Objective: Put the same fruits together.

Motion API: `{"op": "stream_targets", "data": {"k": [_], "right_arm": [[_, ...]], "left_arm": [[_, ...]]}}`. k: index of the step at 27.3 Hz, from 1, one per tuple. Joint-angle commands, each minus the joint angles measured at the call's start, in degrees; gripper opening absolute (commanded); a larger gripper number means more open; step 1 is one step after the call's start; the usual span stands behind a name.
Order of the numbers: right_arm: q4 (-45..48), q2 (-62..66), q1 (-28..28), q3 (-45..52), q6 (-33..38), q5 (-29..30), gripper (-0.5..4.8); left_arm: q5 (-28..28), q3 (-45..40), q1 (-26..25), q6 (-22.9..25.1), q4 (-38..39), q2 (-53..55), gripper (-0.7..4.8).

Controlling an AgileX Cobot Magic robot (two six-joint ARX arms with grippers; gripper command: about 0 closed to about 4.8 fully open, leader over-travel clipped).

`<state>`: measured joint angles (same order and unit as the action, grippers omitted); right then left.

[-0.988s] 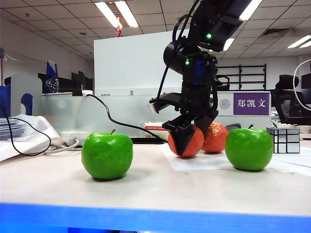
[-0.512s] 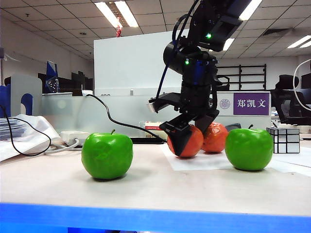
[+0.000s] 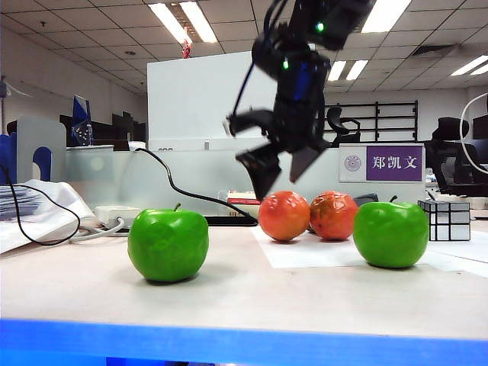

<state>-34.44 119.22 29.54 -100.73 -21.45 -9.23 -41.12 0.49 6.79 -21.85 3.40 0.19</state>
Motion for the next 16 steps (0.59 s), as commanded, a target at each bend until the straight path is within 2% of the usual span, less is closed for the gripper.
{"op": "stream_targets", "data": {"k": [1,8,12,16], "right_arm": [[-1.6,-0.3,0.1,-3.3,1.5,1.4,4.79],[-6.6,-0.3,0.2,-8.4,2.0,2.2,4.79],[-10.6,-1.0,0.1,-10.0,3.8,4.7,4.79],[-13.8,-3.3,0.2,-10.0,3.9,5.4,4.79]], "left_arm": [[0.2,0.1,-0.1,0.5,-0.4,-0.1,2.91],[3.0,0.1,0.0,2.0,1.4,-0.1,2.99],[6.2,0.1,0.0,1.9,3.0,-0.1,4.15],[6.6,0.1,0.0,1.9,3.0,-0.1,4.35]]}}
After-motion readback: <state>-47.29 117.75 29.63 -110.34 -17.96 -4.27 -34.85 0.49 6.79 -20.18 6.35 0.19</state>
